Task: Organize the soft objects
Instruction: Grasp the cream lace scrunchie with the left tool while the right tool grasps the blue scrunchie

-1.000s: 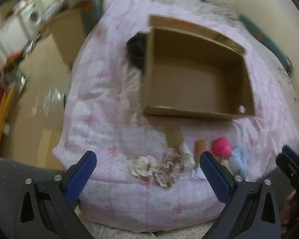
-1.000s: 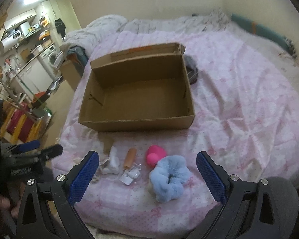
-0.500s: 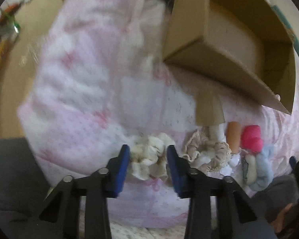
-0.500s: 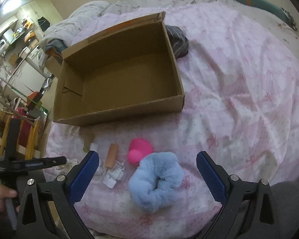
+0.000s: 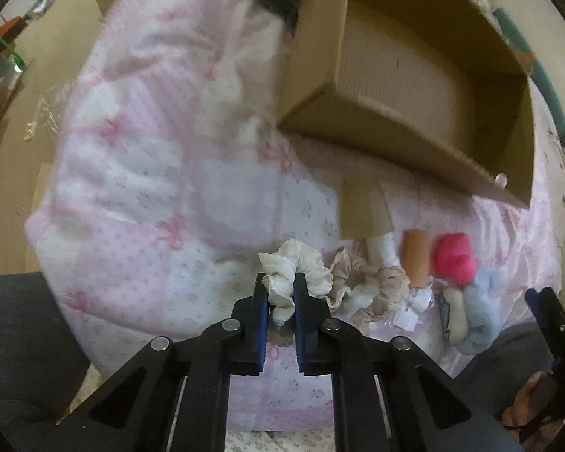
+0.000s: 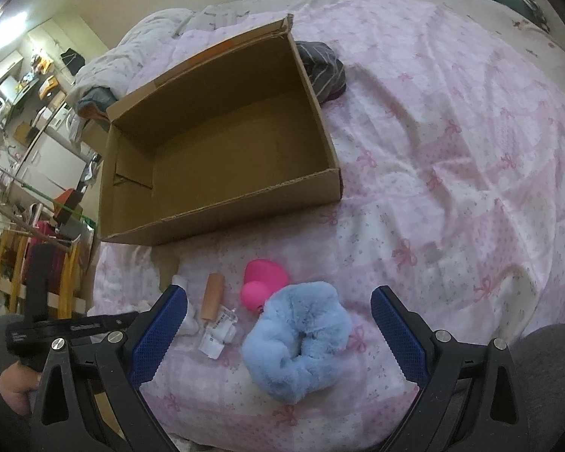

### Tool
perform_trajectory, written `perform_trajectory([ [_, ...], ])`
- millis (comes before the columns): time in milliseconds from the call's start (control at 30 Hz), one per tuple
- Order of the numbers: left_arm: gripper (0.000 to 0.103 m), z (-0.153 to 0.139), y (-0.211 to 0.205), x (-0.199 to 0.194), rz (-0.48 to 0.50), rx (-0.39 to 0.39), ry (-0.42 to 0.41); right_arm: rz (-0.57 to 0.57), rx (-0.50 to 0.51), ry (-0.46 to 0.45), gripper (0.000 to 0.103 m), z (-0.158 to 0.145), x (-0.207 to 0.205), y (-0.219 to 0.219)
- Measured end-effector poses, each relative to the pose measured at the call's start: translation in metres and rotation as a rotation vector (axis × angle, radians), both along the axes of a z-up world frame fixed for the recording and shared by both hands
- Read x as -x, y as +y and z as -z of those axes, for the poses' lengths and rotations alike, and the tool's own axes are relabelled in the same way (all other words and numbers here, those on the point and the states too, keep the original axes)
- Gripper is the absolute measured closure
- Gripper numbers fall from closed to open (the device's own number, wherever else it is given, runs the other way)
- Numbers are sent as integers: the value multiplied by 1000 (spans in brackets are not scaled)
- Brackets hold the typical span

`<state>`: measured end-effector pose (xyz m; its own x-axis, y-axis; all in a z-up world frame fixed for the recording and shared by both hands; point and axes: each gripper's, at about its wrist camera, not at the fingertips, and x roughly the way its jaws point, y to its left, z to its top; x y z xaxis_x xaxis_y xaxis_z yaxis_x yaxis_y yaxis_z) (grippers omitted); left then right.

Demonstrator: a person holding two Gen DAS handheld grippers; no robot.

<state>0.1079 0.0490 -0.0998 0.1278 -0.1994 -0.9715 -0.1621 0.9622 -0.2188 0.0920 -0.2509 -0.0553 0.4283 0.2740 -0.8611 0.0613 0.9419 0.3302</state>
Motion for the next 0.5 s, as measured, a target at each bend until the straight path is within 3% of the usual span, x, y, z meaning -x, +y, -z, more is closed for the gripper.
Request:
perform_trajectory([
  [200, 92, -40, 9, 10, -25, -79, -170, 12, -22, 61, 0, 5, -3, -7],
  [333, 92, -41, 14, 7, -47, -72, -185, 28, 10, 89, 0, 11, -5, -5],
  [500, 92, -42, 11, 8, -50, -57, -184, -52, 75, 227, 0, 44, -10, 19],
])
